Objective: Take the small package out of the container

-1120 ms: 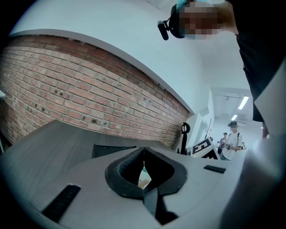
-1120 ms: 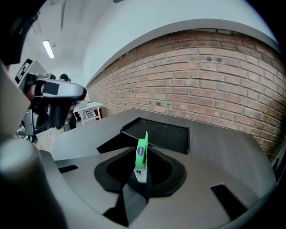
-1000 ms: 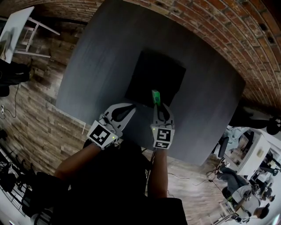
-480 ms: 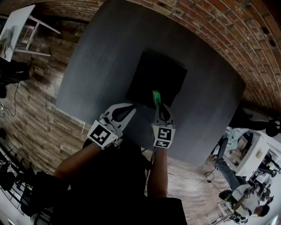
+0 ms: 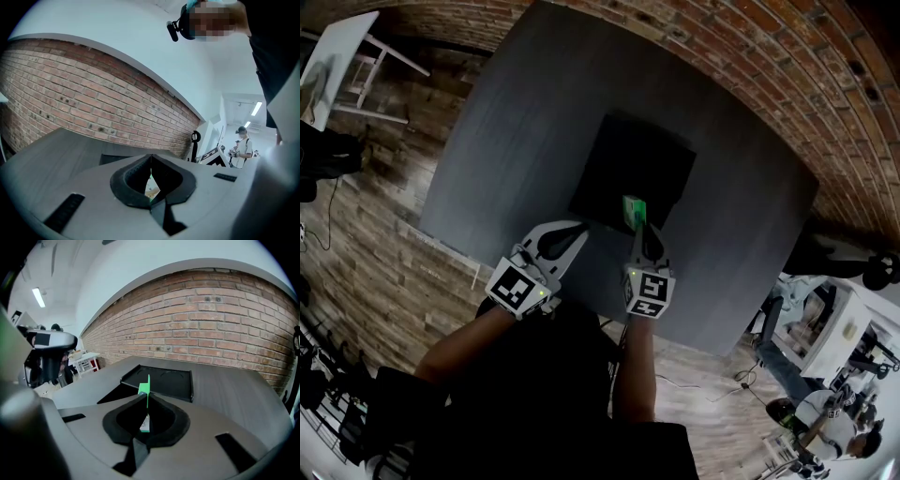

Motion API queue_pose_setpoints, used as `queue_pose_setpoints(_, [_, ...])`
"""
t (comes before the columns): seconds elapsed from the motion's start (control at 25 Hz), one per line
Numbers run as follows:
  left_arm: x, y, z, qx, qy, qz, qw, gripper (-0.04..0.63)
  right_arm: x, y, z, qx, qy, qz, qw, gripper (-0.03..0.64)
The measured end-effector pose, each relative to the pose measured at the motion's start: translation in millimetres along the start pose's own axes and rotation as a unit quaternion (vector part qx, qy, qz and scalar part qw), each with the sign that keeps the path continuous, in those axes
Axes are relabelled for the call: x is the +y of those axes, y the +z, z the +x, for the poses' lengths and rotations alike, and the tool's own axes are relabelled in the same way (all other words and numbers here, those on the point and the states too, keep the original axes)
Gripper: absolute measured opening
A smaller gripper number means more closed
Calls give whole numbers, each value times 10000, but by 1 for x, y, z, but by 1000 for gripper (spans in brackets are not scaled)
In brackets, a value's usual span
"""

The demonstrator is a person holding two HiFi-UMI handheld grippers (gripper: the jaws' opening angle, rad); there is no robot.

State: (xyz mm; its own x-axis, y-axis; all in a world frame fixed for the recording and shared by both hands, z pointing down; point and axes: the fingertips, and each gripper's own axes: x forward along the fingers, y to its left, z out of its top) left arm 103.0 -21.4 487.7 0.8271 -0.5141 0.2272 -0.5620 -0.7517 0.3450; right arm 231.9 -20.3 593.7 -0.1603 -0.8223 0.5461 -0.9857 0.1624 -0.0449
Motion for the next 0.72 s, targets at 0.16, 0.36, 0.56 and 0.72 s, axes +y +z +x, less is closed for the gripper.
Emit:
queue_pose_setpoints(0.16, [-3, 8, -6, -136, -42, 70, 9999, 34, 1, 11, -8, -101, -107, 214, 9997, 29])
queue_pose_setpoints(0.36, [-6, 20, -13, -182, -41, 158, 9997, 34, 1, 25, -23, -272, -293, 288, 9988, 29])
queue_pose_setpoints(0.56, [-9, 33, -21, -325, -105, 204, 9992, 34, 7, 44, -41, -441, -504, 267, 9974, 29])
queue_pose_setpoints(0.72, [-12, 46, -28, -397, -128, 279, 9987, 34, 9, 59, -61, -658, -678, 433, 9946, 29])
